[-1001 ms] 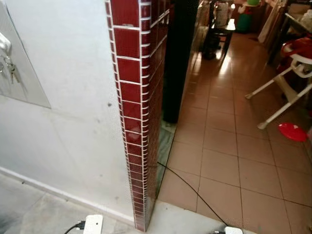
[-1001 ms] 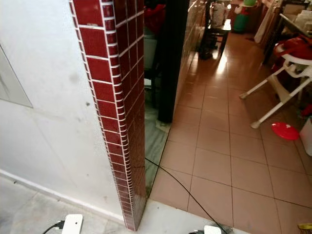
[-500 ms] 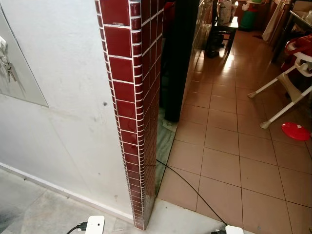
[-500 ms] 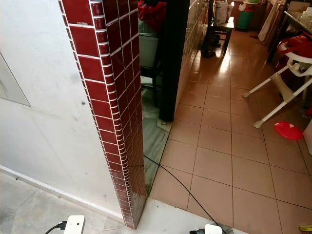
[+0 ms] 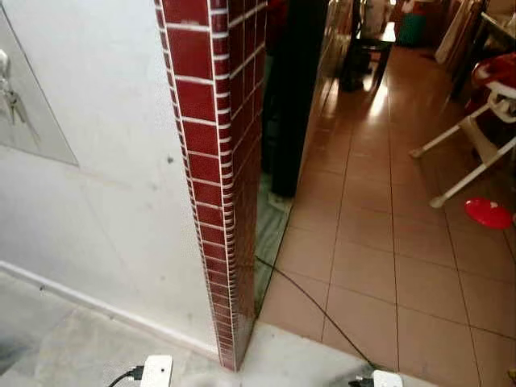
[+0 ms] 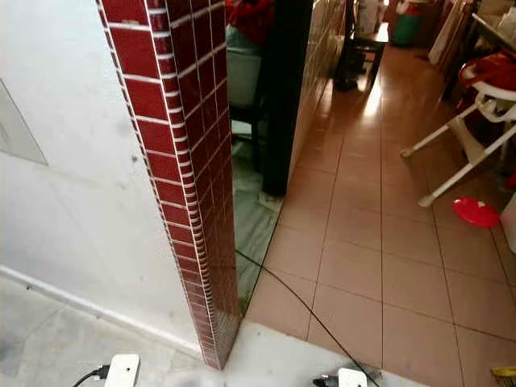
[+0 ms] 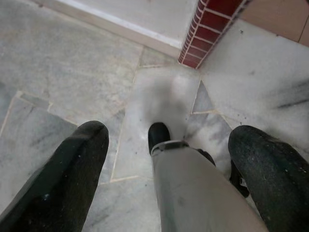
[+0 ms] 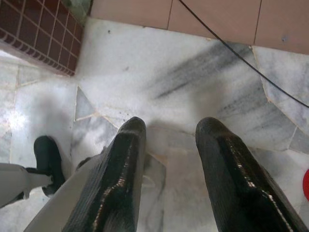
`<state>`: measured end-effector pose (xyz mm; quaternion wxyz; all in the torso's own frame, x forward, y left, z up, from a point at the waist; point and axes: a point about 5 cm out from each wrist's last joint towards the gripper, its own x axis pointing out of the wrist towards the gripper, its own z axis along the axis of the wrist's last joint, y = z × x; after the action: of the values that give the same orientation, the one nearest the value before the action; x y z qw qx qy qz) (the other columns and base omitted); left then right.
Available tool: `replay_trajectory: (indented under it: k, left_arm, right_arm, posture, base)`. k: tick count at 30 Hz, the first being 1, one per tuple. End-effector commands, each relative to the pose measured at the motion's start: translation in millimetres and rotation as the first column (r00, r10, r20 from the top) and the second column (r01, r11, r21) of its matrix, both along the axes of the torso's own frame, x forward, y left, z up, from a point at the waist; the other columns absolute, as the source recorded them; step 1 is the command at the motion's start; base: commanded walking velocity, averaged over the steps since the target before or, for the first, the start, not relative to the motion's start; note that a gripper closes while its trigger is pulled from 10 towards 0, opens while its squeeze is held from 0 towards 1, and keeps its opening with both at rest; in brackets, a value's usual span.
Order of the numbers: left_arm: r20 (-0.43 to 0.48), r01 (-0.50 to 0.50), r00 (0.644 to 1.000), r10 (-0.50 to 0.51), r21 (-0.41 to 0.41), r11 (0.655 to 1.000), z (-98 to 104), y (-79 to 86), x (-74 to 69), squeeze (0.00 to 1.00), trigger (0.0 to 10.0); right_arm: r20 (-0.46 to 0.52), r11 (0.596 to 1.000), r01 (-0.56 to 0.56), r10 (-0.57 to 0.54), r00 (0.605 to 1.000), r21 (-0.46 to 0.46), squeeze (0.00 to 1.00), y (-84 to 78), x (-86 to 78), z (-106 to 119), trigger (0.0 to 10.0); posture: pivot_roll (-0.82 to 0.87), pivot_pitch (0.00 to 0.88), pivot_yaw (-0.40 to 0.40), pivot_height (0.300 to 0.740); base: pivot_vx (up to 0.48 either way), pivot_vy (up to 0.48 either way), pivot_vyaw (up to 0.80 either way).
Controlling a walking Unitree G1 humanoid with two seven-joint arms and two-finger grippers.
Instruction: Hang keys on a hook
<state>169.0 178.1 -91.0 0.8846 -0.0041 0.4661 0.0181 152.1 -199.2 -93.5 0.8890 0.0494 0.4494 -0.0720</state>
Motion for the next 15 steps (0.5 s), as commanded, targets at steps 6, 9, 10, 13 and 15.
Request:
replay_trajectory:
  k: [6,9,10,13,15]
  left_arm:
    - [-0.015,-0.012,1.0,0.012,0.007,1.0,-1.7,2.4,-4.2,0.0,10.0]
    - [-0.008,-0.019,1.0,0.019,0.003,1.0,-1.3,2.3,-3.5,0.0,10.0]
    - [-0.008,-0.019,1.0,0.019,0.003,1.0,-1.3,2.3,-3.5,0.0,10.0]
    - [-0.006,-0.02,1.0,0.02,0.0,1.0,-1.3,1.9,-3.4,0.0,10.0]
    - [-0.003,-0.022,1.0,0.022,-0.001,1.0,-1.0,2.0,-3.0,0.0,10.0]
  right_arm:
    - [-0.022,1.0,0.01,-0.01,1.0,0.002,0.0,-2.2,-5.4,-2.0,10.0]
    - [-0.023,1.0,0.01,-0.01,1.0,0.0,0.0,-2.4,-5.5,-2.1,10.0]
    - [-0.023,1.0,0.01,-0.01,1.0,0.0,0.0,-2.4,-5.5,-2.1,10.0]
    - [-0.023,1.0,0.009,-0.009,1.0,-0.001,0.0,-2.6,-5.6,-2.0,10.0]
    - [-0.023,1.0,0.009,-0.009,1.0,-0.002,0.0,-2.7,-5.5,-2.0,10.0]
  posture:
    - [-0.01,0.0,-0.02,0.74]
    - [-0.01,0.0,-0.02,0.74]
    - [-0.01,0.0,-0.02,0.74]
    - [-0.01,0.0,-0.022,0.74]
    - [-0.01,0.0,-0.022,0.74]
  base:
    - [-0.248,-0.203,0.0]
    - [0.0,0.0,0.0]
    - [0.0,0.0,0.0]
    - [0.0,0.0,0.0]
    - [0.0,0.0,0.0]
